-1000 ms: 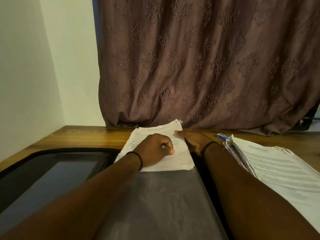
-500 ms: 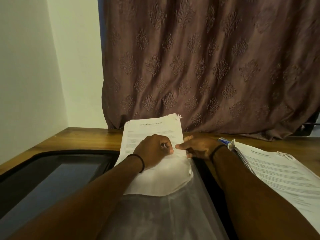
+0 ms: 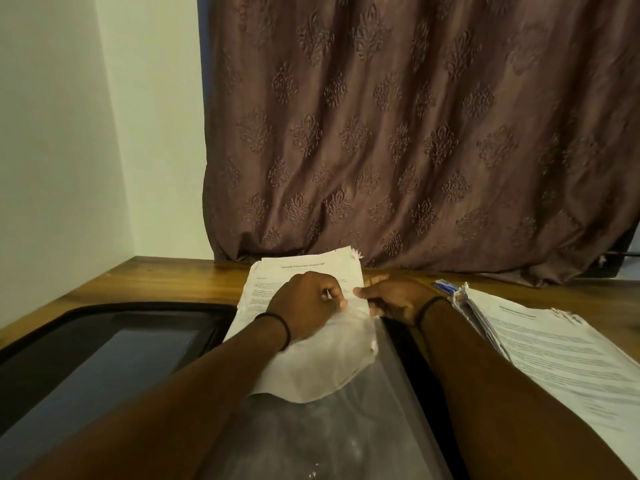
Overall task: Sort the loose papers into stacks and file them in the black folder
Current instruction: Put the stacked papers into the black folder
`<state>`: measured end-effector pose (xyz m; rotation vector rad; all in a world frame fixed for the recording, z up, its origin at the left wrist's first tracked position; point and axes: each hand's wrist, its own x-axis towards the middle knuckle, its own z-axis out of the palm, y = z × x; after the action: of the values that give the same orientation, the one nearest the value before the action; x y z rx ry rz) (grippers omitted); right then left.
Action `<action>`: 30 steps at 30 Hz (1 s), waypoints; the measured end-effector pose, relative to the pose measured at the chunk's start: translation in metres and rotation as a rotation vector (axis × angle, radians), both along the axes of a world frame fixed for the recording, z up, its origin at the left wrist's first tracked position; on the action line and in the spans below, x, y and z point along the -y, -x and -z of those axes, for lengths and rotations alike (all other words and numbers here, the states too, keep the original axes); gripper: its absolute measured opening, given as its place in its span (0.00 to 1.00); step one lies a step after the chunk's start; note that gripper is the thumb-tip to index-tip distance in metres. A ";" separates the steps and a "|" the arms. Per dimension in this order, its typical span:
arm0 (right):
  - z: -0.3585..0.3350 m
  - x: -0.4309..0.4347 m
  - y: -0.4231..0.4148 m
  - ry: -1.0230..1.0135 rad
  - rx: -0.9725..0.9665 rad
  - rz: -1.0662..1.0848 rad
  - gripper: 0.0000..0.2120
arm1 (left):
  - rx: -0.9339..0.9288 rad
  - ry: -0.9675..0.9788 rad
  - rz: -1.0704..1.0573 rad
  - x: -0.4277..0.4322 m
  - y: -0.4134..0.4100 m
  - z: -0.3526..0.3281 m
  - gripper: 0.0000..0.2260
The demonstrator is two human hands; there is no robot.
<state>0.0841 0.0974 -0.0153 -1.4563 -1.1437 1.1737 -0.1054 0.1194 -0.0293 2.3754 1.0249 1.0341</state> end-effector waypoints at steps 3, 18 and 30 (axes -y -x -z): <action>0.001 -0.004 0.002 0.000 0.054 0.073 0.13 | -0.023 0.058 0.061 0.005 -0.005 0.001 0.05; -0.001 -0.002 0.009 -0.053 0.003 0.161 0.07 | -0.237 0.100 0.036 0.008 -0.042 -0.016 0.12; -0.001 -0.005 0.002 0.023 0.011 0.133 0.05 | 0.103 0.267 -0.064 0.007 -0.063 -0.020 0.11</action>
<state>0.0821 0.1021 -0.0138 -1.5338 -1.0275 1.0907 -0.0421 0.1125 -0.0098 2.0680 1.1310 0.9640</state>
